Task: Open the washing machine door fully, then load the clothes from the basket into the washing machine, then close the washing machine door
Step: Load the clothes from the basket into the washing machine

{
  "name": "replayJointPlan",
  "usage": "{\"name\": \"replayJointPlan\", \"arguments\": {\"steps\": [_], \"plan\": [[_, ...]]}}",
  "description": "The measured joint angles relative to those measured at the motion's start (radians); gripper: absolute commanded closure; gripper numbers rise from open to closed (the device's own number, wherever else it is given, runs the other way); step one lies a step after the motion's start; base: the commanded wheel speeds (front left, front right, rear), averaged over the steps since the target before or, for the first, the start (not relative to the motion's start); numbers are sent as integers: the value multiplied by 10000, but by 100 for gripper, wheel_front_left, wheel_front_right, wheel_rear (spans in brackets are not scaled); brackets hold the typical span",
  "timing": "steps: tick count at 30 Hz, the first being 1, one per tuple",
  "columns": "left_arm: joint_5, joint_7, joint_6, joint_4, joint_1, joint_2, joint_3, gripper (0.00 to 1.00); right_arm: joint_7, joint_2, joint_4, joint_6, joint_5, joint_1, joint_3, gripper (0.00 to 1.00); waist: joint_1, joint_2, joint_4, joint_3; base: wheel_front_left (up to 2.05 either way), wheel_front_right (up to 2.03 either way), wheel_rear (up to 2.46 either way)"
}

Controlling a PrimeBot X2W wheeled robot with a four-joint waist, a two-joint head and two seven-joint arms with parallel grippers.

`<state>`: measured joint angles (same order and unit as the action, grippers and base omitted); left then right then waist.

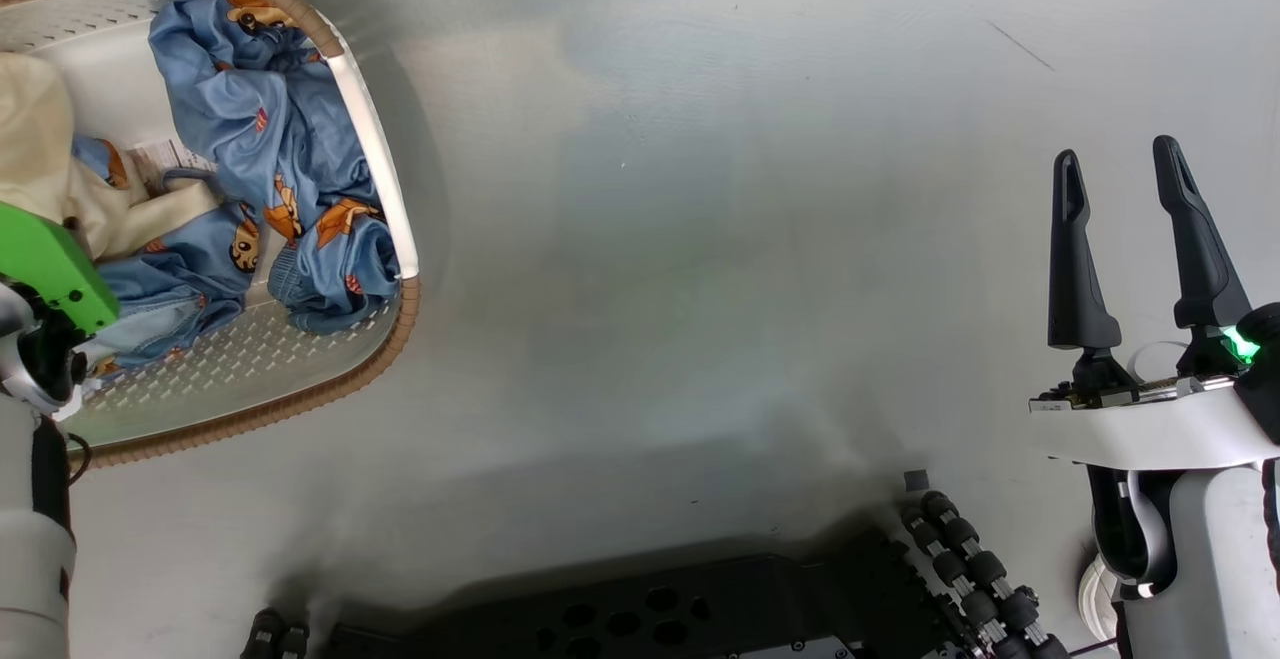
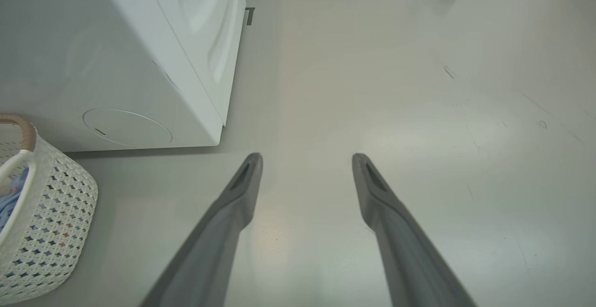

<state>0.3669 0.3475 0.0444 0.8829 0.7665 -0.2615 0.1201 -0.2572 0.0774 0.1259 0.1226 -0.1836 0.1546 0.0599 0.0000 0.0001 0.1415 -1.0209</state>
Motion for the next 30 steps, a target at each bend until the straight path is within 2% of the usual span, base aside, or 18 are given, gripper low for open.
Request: {"name": "replayJointPlan", "arguments": {"steps": [5, 6, 7, 8, 9, 11, 17, 21, 30], "plan": [[-153, -238, 0, 159, 60, -79, -105, 0, 0, 0, 121, 0, 13, 0, -4, 0, 0, 0, 34, -62, 0, 0, 0], [-184, -278, 0, 173, 84, -79, -146, 3, 0, 2, 132, 0, 13, 0, -12, 0, 0, 0, 39, -72, 0, 0, 0], [-199, -341, 0, 184, 112, -79, -174, 21, 0, 2, 140, 0, 15, 0, -21, 0, 0, 0, 43, -82, 0, 0, 0], [-232, -418, 0, 190, 140, -79, -211, 50, 0, 2, 142, 0, 15, 0, -36, 0, 0, 0, 47, -91, 0, 0, 0], [-270, -472, 0, 199, 158, -79, -247, 73, 0, 2, 142, 0, 15, 0, -48, 0, 0, 0, 50, -98, 0, 0, 0], [-328, -608, 0, 247, 188, -75, -259, 100, 0, 0, 144, 0, 15, 0, -56, 0, 0, 0, 53, -111, 0, 0, 0], [-328, -840, 2, 493, 263, -19, -261, 100, 0, -6, 144, 0, 15, 2, -63, 0, 0, 0, 47, -125, 0, 0, 0], [-244, -1202, -25, 598, 271, 263, -222, 100, 0, -17, 92, 0, 15, 14, -94, 0, 0, 0, -5, -28, 0, 0, 0], [115, -2276, -541, 650, 137, 828, -38, 100, 0, -63, -205, 0, 15, 430, -40, 0, 0, 0, -189, 530, 0, 0, 0]]}}
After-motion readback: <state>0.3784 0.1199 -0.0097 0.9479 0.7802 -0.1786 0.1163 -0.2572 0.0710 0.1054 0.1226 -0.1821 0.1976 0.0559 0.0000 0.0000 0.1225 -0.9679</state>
